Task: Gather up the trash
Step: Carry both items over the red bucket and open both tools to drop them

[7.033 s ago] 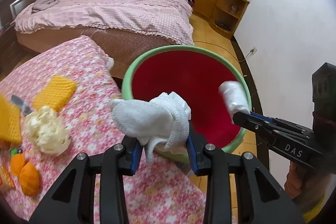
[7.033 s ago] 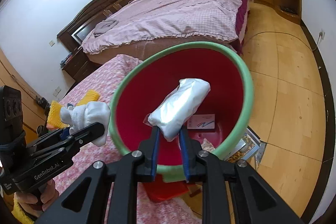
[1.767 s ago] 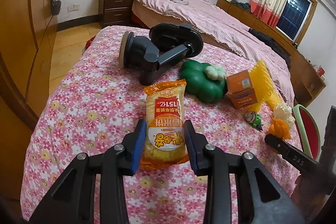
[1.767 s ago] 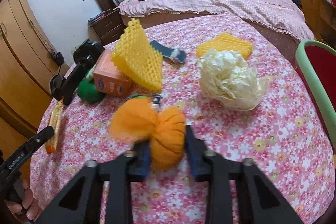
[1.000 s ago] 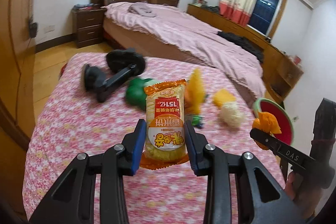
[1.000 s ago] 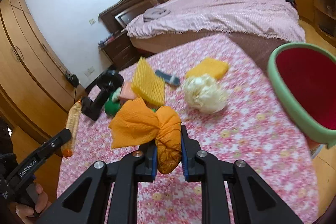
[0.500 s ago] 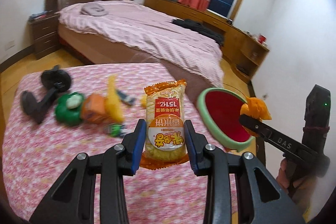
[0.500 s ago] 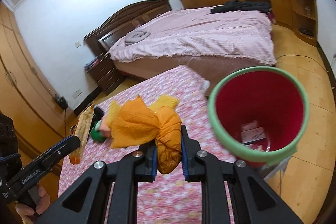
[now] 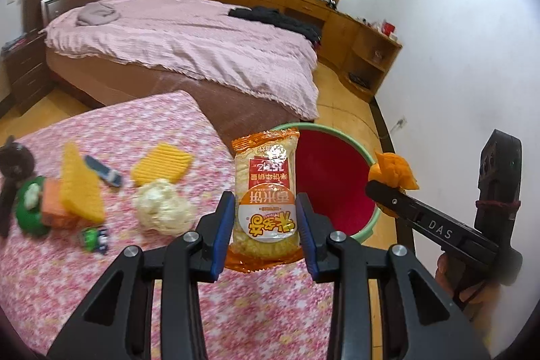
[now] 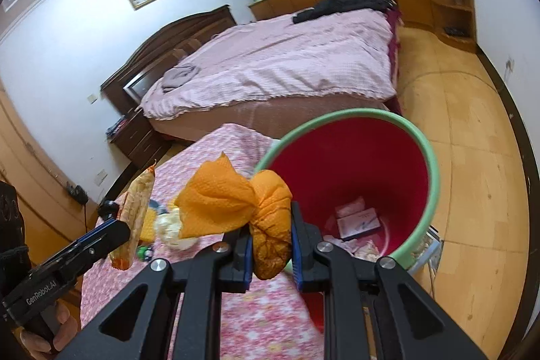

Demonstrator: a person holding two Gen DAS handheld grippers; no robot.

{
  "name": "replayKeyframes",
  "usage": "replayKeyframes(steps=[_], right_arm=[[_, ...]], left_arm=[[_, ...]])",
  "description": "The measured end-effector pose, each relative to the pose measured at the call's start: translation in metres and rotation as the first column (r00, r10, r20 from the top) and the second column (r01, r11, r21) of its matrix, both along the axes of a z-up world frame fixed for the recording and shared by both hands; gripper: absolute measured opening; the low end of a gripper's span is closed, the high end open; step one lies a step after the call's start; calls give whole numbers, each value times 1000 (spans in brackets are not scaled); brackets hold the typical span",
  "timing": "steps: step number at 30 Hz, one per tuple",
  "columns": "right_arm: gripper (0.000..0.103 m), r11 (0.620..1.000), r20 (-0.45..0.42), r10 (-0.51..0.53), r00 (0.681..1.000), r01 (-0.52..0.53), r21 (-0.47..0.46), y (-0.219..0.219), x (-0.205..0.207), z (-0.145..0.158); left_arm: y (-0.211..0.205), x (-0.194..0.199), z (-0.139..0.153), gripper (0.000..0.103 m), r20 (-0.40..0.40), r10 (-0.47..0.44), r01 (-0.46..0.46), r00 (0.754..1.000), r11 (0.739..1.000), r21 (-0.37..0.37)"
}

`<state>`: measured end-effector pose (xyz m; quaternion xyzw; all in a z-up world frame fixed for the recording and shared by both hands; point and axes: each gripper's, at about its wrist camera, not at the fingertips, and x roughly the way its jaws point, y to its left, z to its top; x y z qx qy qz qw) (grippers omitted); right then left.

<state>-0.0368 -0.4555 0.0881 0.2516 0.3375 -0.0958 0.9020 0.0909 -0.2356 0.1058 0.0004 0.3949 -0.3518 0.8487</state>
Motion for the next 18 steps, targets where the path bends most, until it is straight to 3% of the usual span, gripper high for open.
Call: replayKeyframes(steps=[11,18], right_arm=[[21,990,-39,-108,993,111,83,-57,-3,-46],[23,989,-54,-121,991,125,73,-65,-2,-56]], left_arm=[[-62,24,-36,37,-62,-67,69,996,997,28],[-82,26,-51,37,-75,-95,98,993,995,34]])
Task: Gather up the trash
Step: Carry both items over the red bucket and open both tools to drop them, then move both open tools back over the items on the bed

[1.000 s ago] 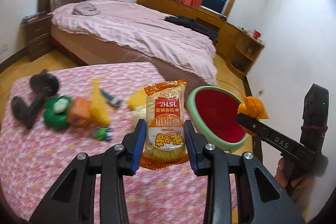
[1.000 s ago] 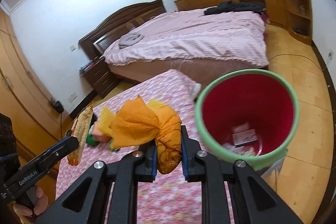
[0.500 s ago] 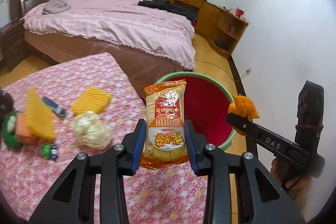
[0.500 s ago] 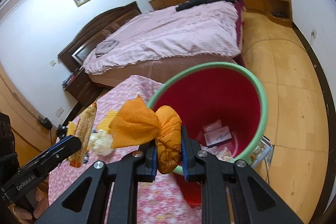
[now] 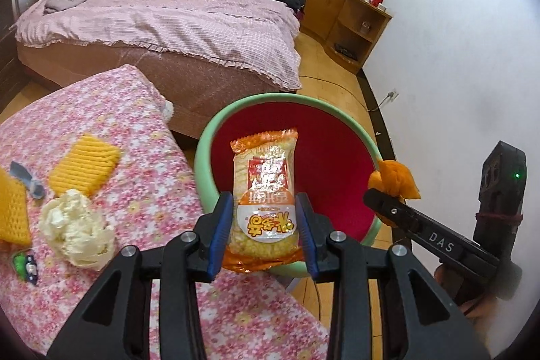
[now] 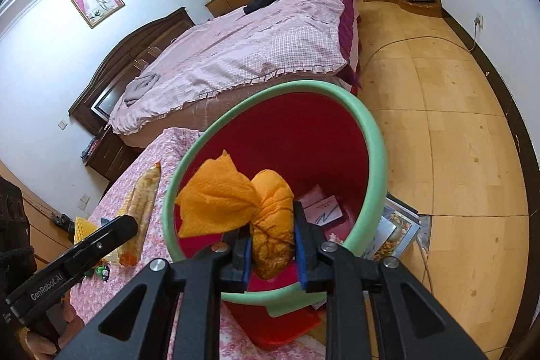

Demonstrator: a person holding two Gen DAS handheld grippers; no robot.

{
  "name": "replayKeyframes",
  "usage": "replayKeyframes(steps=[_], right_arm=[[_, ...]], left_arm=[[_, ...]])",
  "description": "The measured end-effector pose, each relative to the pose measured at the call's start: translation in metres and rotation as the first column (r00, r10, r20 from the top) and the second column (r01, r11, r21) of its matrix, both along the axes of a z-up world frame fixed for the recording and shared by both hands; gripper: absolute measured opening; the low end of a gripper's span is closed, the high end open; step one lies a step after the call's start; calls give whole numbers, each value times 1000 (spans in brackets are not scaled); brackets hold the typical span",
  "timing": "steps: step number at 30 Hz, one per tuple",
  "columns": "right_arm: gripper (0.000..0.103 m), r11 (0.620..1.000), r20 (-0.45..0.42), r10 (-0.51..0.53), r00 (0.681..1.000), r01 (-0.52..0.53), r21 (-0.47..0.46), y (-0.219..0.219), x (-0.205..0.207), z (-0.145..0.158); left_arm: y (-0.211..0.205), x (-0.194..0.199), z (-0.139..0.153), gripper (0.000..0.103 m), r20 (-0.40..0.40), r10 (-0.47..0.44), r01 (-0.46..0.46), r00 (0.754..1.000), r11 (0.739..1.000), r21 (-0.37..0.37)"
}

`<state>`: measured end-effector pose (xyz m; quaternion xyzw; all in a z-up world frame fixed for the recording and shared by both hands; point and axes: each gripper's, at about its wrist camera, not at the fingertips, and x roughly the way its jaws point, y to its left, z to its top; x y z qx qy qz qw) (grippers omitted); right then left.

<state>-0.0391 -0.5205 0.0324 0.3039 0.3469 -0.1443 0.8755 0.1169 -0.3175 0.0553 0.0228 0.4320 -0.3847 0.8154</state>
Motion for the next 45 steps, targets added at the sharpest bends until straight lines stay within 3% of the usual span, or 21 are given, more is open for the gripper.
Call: replayKeyframes(steps=[4,6,12,26,37,45], right_arm=[[25,1000,1,-6,1000,6,-3,-1,0,-1],[35,1000,2,-9,1000,9,3,-2,0,-1],[46,1000,13,-11,1000,11,6,-1,-1,2],[49,999,70,33,997,-32,-7,38,-12,25],[52,994,56,109,992,-110,14,75,6,21],[52,988,49,155,987,-155,-5,97,23,22]], left_arm=[[-3,-5,2,42,19,-3,3,1000,1000,-2],[-3,-5,4,43,20,3,-3,1000,1000,0],[6,-6,7,43,33,22,-22,999,1000,0],[65,-16,22,43,86,126,-123,988,992,-39],[127,-6,27,43,119,257,-255,959,967,-27],[172,15,20,43,137,389,-389,911,921,-22]])
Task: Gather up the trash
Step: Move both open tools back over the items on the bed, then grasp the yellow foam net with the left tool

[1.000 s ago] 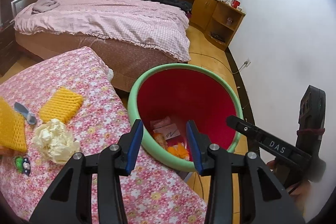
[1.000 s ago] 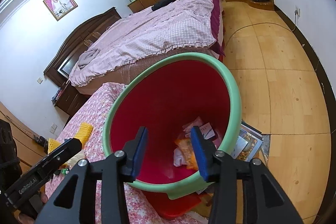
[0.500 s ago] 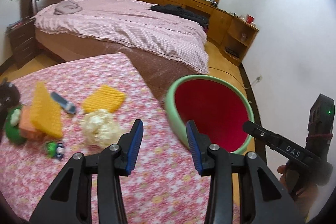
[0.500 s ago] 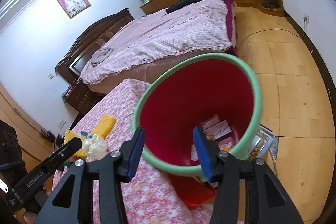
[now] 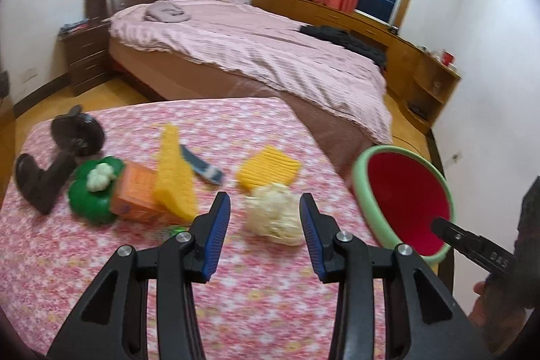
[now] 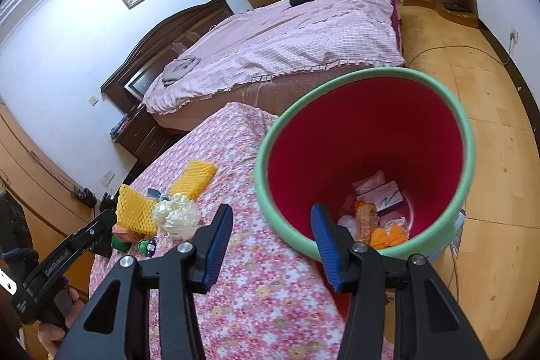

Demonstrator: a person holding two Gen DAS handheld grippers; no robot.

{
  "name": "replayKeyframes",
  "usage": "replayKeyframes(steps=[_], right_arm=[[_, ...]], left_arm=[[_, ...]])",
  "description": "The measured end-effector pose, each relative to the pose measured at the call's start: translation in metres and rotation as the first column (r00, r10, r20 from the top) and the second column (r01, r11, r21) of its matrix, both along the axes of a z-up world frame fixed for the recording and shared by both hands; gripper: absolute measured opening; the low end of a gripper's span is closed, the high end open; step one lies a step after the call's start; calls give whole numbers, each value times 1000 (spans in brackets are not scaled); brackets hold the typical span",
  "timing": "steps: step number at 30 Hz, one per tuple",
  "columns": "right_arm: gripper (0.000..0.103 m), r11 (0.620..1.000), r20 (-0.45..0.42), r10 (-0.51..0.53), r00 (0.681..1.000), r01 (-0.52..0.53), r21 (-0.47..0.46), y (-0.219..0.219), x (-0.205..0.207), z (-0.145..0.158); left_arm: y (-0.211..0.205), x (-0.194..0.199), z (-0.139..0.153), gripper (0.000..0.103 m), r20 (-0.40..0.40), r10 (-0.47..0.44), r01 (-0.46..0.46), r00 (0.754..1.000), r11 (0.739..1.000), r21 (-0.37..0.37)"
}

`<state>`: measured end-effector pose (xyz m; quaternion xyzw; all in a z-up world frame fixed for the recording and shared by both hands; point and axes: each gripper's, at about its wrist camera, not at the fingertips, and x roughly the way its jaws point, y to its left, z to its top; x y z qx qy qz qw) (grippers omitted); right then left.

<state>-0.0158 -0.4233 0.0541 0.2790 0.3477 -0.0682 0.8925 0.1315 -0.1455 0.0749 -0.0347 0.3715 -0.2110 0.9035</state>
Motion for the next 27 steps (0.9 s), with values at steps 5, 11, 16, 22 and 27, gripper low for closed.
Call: replayKeyframes(steps=[5,11,16,22,27], right_arm=[[52,999,-7,35,999,-35,4,10,17,-4],[52,998,-26,67,997,-67,4,19,36,-13],[53,998,-43,67,997,-67,8,23,40,-20],[53,998,-65,65,996,-65,11,25,42,-25],[53,998,-73,65,995,-64,15,29,42,-25]], left_arm=[[20,13,-4,43,17,82,-83,996,996,33],[33,29,-14,43,31,141,-143,989,987,79],[32,45,-25,43,5,147,-147,989,985,92],[27,55,-39,41,-25,128,-125,991,988,95],[25,61,-48,24,-40,102,-99,994,993,67]])
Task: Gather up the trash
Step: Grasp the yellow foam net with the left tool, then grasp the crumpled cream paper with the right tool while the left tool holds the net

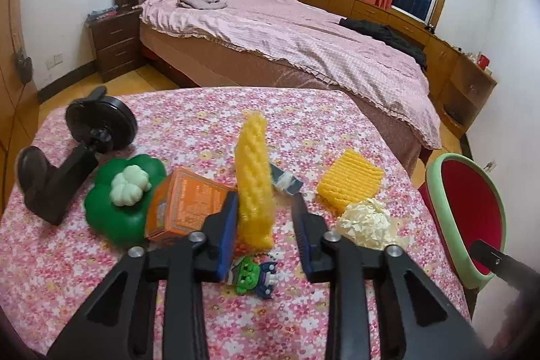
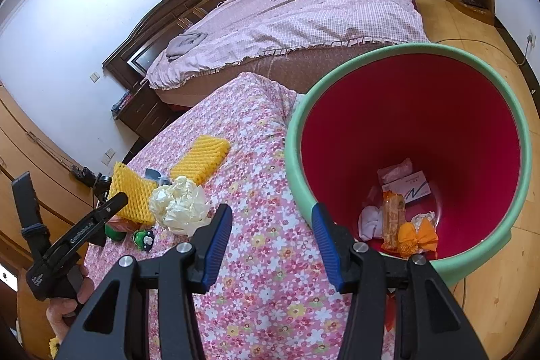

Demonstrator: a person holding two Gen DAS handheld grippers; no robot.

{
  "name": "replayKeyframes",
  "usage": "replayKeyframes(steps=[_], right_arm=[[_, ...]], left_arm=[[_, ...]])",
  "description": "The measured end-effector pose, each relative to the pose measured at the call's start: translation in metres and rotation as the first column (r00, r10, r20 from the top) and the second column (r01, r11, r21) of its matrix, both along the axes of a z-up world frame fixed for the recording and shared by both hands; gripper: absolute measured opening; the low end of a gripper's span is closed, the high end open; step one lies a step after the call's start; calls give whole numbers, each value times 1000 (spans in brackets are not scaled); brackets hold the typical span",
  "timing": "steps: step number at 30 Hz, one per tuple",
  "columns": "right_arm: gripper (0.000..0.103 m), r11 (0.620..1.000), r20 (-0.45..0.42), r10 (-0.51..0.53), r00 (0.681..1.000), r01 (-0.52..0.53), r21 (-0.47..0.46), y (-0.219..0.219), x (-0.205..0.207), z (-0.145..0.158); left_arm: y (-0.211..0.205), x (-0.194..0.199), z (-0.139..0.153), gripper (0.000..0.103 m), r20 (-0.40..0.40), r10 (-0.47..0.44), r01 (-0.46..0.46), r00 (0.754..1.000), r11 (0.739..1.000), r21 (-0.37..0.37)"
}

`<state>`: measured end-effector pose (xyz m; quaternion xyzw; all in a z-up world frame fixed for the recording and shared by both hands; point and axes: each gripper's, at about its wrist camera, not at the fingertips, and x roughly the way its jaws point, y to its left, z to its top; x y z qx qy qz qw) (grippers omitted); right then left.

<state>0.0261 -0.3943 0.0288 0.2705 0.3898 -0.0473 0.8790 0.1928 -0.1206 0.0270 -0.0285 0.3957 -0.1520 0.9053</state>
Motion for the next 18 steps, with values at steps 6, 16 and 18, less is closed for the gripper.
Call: replayKeyframes(steps=[6,16,18], right_arm=[[53,1000,7,11,1000,-10,-28,15,-3,10],[53,997,8,41,999,-41,-63,52,9,19],[53,996,10,54,999,-53,-72,60,13,19]], left_arm=[[6,0,-1,10,-7,-30,29,1000,997,-73],[46,-31,35,10,55,-26,37,998,980,-196],[59,-36,39,10,61,-14,27,998,974,-224]])
